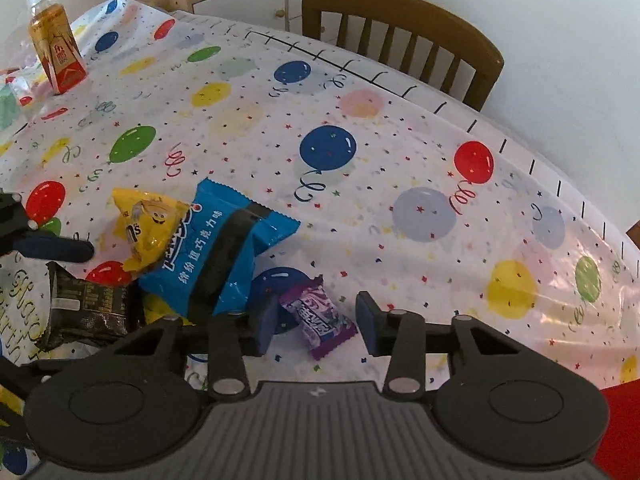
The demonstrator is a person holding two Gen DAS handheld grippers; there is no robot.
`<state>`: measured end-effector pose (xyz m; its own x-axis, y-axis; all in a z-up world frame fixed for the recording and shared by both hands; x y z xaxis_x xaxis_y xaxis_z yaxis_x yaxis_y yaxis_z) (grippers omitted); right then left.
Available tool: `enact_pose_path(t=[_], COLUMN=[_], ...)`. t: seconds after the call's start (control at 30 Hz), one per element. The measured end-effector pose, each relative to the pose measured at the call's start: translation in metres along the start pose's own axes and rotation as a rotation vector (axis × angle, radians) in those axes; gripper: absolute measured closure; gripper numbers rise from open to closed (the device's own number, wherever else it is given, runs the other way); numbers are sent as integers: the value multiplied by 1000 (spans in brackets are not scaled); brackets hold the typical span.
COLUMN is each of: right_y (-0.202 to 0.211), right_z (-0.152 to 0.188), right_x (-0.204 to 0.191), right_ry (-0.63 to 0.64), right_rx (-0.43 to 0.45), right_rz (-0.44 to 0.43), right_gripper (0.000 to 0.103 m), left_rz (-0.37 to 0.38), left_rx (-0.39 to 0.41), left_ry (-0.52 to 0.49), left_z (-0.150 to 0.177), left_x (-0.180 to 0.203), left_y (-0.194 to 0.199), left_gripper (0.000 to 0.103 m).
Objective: Organize snacks
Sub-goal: 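Grasp the dark packet with the left tool while the right tool grasps the purple candy, then carry the dark packet with the left tool while the right tool carries the purple candy into the box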
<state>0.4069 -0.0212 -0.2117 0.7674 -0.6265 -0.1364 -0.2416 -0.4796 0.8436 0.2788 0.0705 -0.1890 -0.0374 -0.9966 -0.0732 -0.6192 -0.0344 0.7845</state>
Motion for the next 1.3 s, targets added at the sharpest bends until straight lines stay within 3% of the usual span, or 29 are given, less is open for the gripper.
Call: enact_pose_path(t=[0.2,0.27,0.37,0.77,1.1,1.3], right_y=[2,3,5,44,112,153], right_z=[5,7,11,35,63,80], right_x=[-3,-5,-10,-24,-35,-42], right_ry=[-13,-20,-30,-164,-271,-270], right_rx=[25,30,36,79,163,192], right_rz=[2,0,19,39,27,55], right_gripper=[70,79,81,83,83,83], left_rz=[8,16,20,39,52,82], left_rx=[-17,-17,-20,-51,-32,2], left_ry=[10,13,14,80,107,111], left_z=[3,3,3,10,10,2], left_x=[-1,0,2,7,24,41], left_y=[-3,-2,-1,16,55,85], left_gripper=[43,50,54,56,56,56])
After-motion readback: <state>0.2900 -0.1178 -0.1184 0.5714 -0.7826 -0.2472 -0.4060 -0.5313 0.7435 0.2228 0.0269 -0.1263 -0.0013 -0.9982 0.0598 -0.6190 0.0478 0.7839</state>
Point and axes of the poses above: each gripper's, at about its wrist camera, not at the fingertips, and y roughly against the way its jaws point, x to its right, z to its underside, the point moved 4 cm from there along -y, roughly the way its jaws point, and after that the axes turned 8 degrees about -z, right-handed, at the moved point
